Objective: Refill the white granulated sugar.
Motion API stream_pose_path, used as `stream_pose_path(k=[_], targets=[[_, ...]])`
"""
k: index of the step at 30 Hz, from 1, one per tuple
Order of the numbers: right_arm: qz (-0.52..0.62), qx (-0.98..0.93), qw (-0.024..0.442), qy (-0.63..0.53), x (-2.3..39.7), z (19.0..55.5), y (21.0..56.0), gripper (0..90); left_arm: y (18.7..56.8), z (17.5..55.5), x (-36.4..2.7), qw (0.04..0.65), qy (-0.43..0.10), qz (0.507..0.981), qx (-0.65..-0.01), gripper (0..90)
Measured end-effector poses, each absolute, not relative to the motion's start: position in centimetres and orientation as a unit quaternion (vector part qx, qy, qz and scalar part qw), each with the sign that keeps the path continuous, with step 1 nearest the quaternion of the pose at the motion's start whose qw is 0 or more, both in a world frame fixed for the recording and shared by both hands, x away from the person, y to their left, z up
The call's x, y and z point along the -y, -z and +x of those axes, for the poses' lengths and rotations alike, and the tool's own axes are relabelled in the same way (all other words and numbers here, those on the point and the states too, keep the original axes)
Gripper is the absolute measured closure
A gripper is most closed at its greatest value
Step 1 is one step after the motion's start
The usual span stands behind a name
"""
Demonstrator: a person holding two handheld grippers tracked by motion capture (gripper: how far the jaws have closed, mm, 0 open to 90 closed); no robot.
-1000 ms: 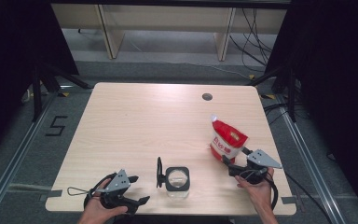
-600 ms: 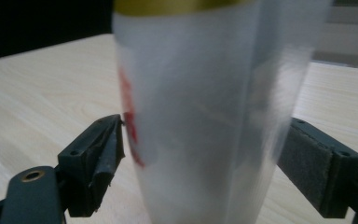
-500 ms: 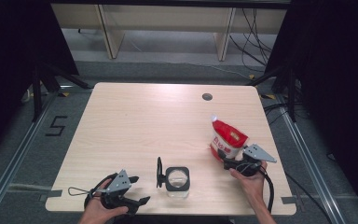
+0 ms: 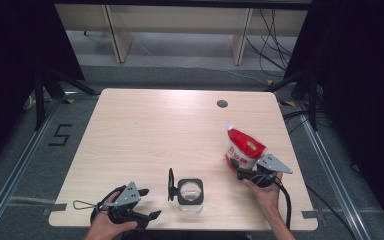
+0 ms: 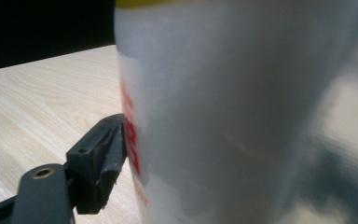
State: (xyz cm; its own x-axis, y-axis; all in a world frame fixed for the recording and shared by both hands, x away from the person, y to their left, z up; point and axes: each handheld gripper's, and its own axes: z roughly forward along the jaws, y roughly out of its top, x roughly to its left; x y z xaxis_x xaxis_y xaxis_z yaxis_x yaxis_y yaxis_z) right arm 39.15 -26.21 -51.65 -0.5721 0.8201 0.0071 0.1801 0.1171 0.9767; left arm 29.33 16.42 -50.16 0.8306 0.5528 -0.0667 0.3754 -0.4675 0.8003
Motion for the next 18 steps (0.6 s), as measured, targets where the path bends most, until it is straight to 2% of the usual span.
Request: stream_pose_path(k=[1, 5, 18], targets=[[0.364, -0.694, 0.273, -0.557, 26.09, 39.04, 51.59, 22.8, 50.13, 29.43, -16.51, 0.438, -0.107, 0.854, -0.260, 18.5], [0.368, -0.691, 0.279, -0.556, 26.09, 39.07, 51.64, 24.9, 50.25, 29.25, -16.23, 0.452, -0.100, 0.843, -0.272, 18.5], [0.351, -0.681, 0.276, -0.581, 25.83, 39.55, 51.71, 29.3, 50.33, 29.31, -16.04, 0.443, -0.095, 0.848, -0.275, 18.5]])
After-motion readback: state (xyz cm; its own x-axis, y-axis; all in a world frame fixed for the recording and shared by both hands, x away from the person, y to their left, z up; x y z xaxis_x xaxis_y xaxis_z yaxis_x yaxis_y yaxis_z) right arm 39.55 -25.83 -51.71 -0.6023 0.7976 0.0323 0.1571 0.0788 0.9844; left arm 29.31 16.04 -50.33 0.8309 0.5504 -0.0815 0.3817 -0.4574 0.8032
